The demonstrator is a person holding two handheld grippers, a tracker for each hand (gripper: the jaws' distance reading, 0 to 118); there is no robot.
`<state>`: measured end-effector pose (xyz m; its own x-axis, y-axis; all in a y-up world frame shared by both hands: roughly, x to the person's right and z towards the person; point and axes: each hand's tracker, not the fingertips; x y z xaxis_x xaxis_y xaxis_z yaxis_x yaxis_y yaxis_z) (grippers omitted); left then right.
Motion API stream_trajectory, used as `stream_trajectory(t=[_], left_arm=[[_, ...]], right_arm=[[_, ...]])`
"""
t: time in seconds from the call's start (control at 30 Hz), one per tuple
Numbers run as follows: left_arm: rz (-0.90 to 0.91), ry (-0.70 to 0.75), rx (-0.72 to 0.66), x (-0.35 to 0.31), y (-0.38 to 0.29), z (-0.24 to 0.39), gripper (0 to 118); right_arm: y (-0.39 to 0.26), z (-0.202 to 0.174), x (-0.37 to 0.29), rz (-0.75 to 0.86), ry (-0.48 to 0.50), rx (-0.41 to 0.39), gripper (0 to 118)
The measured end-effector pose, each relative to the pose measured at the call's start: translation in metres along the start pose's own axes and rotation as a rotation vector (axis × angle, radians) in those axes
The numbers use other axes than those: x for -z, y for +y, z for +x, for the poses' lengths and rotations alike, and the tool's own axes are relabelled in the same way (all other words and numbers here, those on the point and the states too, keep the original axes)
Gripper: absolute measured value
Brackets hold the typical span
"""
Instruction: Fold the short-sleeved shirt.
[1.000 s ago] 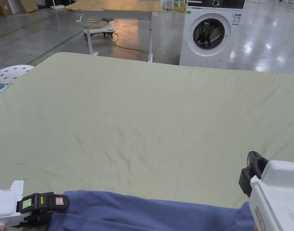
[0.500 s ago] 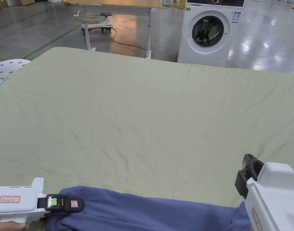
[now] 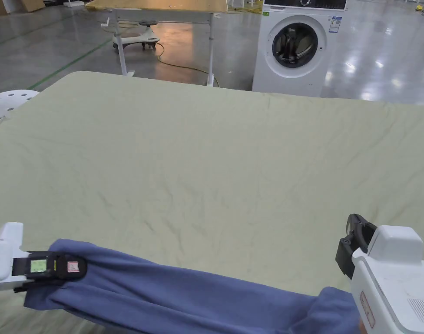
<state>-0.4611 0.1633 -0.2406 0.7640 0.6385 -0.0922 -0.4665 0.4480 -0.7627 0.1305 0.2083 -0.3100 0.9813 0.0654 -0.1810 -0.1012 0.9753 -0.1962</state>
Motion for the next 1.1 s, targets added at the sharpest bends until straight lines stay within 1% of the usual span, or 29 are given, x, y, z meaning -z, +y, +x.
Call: stream_trajectory(t=[0.1,0.17,0.23,0.33,0.4,0.53,0.6,0.73,0.83,1.03,1.1], left_arm=[[0.008,0.094,0.027,-0.024,0.010,-0.002,4],[0.001,0.175,0.027,-0.037,0.005,0.017,4],[-0.002,0.202,0.022,-0.041,0.001,0.026,4],[-0.011,0.182,0.030,-0.037,-0.011,0.045,4],[-0.031,0.083,-0.005,-0.028,-0.018,0.059,4],[-0.049,-0.057,-0.029,-0.009,-0.025,0.092,4],[-0.064,-0.111,-0.030,0.005,-0.027,0.110,4],[-0.082,-0.110,0.021,0.042,-0.030,0.136,4],[-0.116,-0.097,0.033,0.080,-0.040,0.158,4],[-0.233,0.024,0.099,0.155,-0.067,0.187,4],[-0.261,0.104,0.125,0.175,-0.077,0.195,4]], right_arm=[[0.001,-0.001,0.001,0.001,0.008,0.001,0],[0.001,-0.003,0.002,0.001,0.013,0.000,0],[0.001,-0.004,0.003,0.003,0.019,0.001,0],[0.001,-0.006,0.003,0.002,0.027,0.002,0],[0.001,-0.006,0.004,0.001,0.031,0.006,0],[0.000,-0.006,0.002,0.001,0.033,0.012,0],[0.000,-0.004,0.000,0.001,0.031,0.015,0],[-0.002,0.000,-0.004,-0.003,0.020,0.016,0],[-0.005,0.006,-0.006,-0.010,0.009,0.021,0],[-0.010,0.020,-0.010,-0.030,-0.022,0.029,0],[-0.011,0.024,-0.011,-0.036,-0.034,0.034,0]])
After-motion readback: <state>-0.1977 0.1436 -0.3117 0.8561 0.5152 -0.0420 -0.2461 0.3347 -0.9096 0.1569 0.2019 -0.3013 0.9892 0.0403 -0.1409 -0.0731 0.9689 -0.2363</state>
